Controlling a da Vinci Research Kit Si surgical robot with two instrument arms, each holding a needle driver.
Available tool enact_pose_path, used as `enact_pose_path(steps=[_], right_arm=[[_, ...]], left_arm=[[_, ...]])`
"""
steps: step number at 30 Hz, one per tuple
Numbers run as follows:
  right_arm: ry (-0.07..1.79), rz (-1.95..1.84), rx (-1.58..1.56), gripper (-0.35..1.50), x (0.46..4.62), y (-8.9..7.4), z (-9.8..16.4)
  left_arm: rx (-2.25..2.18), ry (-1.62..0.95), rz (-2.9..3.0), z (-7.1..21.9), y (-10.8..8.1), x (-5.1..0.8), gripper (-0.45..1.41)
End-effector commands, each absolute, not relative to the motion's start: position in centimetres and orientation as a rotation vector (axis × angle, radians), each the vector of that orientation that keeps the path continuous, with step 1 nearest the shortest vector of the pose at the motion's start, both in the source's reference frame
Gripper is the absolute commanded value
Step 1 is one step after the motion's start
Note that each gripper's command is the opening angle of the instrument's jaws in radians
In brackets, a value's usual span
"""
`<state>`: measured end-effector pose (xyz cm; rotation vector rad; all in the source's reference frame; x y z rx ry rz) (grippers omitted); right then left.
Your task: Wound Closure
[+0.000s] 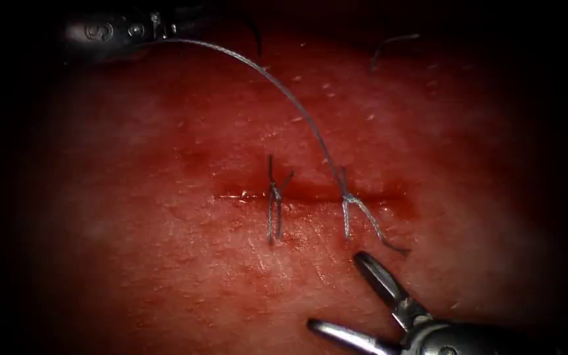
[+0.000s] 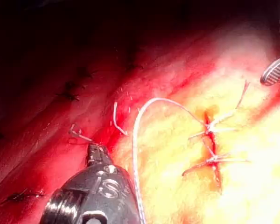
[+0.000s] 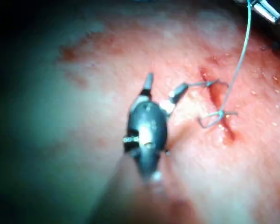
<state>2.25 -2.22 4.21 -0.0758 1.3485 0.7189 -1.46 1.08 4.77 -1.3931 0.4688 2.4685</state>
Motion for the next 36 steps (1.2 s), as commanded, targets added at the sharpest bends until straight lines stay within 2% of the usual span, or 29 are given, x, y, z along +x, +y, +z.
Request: enact_pose_path(steps=[1,9,10,11,12,15,16,22,23,24,25,36], right_arm=[[1.348,0.719,-0.074,1.45,2.29,-2.3,4.3],[1.351,0.715,-0.075,1.43,2.29,-2.3,4.3],[1.351,0.714,-0.075,1.43,2.29,-2.3,4.3],[1.351,0.714,-0.075,1.43,2.29,-2.3,4.3],[1.351,0.713,-0.075,1.43,2.28,-2.3,4.3],[1.353,0.711,-0.075,1.43,2.28,-2.4,4.3],[1.353,0.711,-0.075,1.43,2.27,-2.4,4.3],[1.353,0.709,-0.078,1.43,2.28,-2.4,4.3],[1.353,0.709,-0.078,1.43,2.28,-2.4,4.3],[1.354,0.708,-0.079,1.43,2.29,-2.4,4.4],[1.354,0.708,-0.08,1.43,2.29,-2.4,4.4],[1.355,0.706,-0.081,1.41,2.31,-2.4,4.4]], left_arm=[[-1.404,0.458,2.454,4.8,1.1,-1.54,-0.45],[-1.452,0.399,2.423,4.5,0.7,-1.84,-0.45],[-1.453,0.399,2.421,4.5,0.7,-1.86,-0.35],[-1.455,0.392,2.414,4.5,0.7,-1.88,-0.08],[-1.456,0.384,2.407,4.4,0.8,-1.89,0.05],[-1.435,0.368,2.366,4.4,0.9,-1.85,0.36],[-1.421,0.383,2.343,4.4,0.9,-1.82,0.39],[-1.267,0.487,2.236,4.3,1.3,-1.51,0.29],[-1.255,0.508,2.216,4.3,1.3,-1.46,0.19],[-1.247,0.538,2.184,4.3,1.4,-1.39,0.0],[-1.243,0.557,2.162,4.2,1.5,-1.35,-0.08],[-1.286,0.592,2.032,3.7,1.4,-1.23,-0.13]])
